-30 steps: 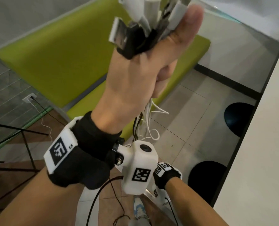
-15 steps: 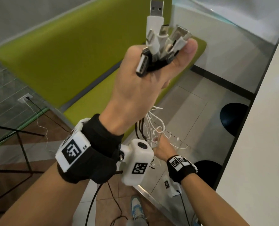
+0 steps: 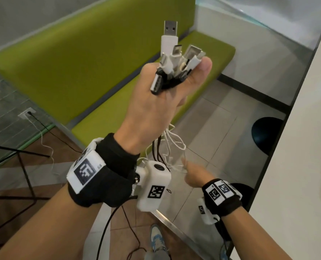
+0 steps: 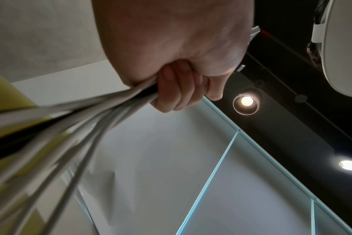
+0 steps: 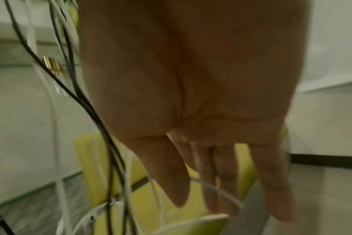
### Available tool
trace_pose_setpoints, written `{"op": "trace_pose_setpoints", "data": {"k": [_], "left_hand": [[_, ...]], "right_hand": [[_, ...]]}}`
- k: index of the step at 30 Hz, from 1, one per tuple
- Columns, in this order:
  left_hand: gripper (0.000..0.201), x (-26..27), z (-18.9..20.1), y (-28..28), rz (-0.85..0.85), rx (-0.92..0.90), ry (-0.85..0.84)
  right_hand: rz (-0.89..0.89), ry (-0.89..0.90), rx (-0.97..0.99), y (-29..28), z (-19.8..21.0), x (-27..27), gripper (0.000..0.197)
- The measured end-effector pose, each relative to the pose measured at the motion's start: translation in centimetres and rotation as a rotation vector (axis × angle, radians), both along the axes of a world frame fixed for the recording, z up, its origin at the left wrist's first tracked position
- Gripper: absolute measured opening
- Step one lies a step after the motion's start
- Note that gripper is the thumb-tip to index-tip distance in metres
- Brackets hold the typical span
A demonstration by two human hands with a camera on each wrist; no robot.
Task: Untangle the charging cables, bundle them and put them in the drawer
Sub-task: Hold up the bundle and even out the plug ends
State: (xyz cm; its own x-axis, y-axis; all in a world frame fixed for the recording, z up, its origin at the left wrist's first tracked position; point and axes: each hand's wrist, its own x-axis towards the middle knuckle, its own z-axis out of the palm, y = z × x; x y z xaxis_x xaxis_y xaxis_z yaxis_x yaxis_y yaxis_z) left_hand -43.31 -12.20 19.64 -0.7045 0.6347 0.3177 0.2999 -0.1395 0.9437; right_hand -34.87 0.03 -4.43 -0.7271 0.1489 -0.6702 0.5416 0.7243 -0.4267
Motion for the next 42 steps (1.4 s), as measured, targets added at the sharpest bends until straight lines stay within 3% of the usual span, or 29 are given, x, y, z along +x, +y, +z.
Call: {"op": "trace_pose_setpoints", "data": {"k": [2, 6, 8, 10, 13, 15, 23, 27, 30, 34, 35, 37, 40, 42], "left_hand": [[0.041, -0.2, 0.0, -0.3, 0.004, -0.013, 0.011], [0.039, -0.3, -0.3, -0.5, 0.006, -0.038, 0.004], [0.038, -0.4, -0.2, -0.6, 0.004, -0.024, -0.002], [0.037, -0.5, 0.2, -0.6, -0.008, 0.001, 0.004], [0.037, -0.9, 0.9, -1.0, -0.009, 0.022, 0.017], [0.038, -1.4, 1.3, -1.7, -0.004, 0.045, 0.015], [0.04, -1.6, 1.4, -1.8, 0.021, 0.06, 0.043], [0.037, -1.3, 1.0, -1.2, 0.017, 0.03, 0.049], [0.038, -1.0, 0.3, -0.7, 0.01, -0.004, 0.048], [0.038, -0.7, -0.5, -0.1, 0.013, -0.017, 0.012], [0.037, -0.6, -0.7, 0.0, 0.011, -0.013, -0.006], [0.036, -0.2, -0.9, 0.2, -0.005, -0.005, -0.038], [0.038, 0.7, -1.2, 0.3, -0.032, -0.005, -0.056], [0.04, 1.1, -0.9, 0.3, -0.046, 0.008, -0.061]], "right_hand": [[-0.087, -0.002, 0.154, 1.1, -0.1, 0.4, 0.059], [-0.304, 0.439, 0.189, 1.7, 1.3, 0.8, 0.041], [-0.338, 0.556, 0.186, 1.5, 1.4, 0.6, 0.027], [-0.298, 0.441, 0.175, 1.9, 0.3, 0.3, 0.019], [-0.251, 0.06, 0.193, 3.9, -2.6, 0.3, 0.03], [-0.28, -0.043, 0.28, 5.8, -4.4, 1.1, 0.034], [-0.307, -0.244, 0.415, 9.3, -7.4, 3.4, 0.029], [-0.206, -0.191, 0.255, 8.1, -7.7, 2.4, 0.054], [-0.289, 0.045, 0.183, 6.3, -5.8, 0.9, 0.049], [-0.513, 0.724, -0.262, 1.8, 0.7, -0.2, 0.022], [-0.479, 0.832, -0.397, 0.7, 3.0, -0.2, 0.024], [-0.303, 0.859, -0.558, -1.5, 6.5, -0.3, 0.034], [-0.083, 0.708, -0.42, -3.6, 6.0, -1.4, 0.013], [0.051, 0.524, -0.307, -4.6, 3.9, -2.0, 0.024]]}}
